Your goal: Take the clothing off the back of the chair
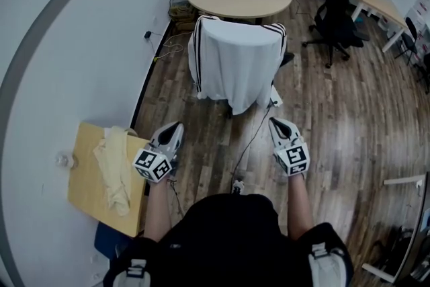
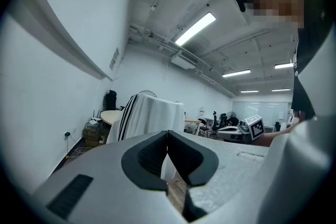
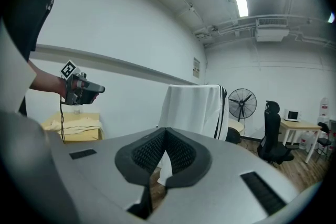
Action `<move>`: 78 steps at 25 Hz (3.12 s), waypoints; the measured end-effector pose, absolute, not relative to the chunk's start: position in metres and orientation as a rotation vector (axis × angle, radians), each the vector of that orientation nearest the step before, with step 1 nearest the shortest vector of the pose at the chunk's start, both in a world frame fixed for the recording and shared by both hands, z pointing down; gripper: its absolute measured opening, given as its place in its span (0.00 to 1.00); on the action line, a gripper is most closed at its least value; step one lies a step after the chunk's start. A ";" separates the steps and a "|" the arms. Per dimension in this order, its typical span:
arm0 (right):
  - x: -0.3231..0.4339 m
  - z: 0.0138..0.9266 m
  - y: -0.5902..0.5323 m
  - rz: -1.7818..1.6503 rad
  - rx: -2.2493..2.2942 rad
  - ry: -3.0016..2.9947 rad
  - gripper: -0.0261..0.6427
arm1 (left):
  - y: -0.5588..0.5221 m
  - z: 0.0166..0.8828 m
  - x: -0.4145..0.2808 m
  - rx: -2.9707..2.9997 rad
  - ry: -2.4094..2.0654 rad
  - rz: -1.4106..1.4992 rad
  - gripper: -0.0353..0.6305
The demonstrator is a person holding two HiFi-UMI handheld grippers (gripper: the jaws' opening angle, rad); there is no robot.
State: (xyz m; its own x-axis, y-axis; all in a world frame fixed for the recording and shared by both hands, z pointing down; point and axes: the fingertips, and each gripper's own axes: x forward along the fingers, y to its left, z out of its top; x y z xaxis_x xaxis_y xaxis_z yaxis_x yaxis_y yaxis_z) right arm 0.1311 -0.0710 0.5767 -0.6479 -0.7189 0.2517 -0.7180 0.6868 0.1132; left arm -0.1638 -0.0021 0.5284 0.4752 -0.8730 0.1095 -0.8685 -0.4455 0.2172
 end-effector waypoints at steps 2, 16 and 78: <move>0.132 0.574 -0.078 -0.012 1.131 -2.635 0.03 | -0.005 0.527 -0.161 2.478 -1.511 -0.027 0.06; 0.145 0.582 -0.106 -0.012 1.066 -2.678 0.03 | -0.016 0.530 -0.142 2.443 -1.581 -0.025 0.06; 0.124 0.572 -0.279 -0.040 1.409 -2.443 0.03 | -0.288 0.537 -0.192 2.596 -1.259 -0.094 0.06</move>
State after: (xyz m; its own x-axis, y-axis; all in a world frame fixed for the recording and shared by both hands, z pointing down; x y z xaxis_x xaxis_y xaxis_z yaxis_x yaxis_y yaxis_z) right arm 0.1239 -0.2787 0.5719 -0.4624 -0.8477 0.2599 -0.8387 0.5133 0.1820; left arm -0.1922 -0.2876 0.5371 0.6237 -0.7799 0.0524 -0.7634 -0.5934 0.2550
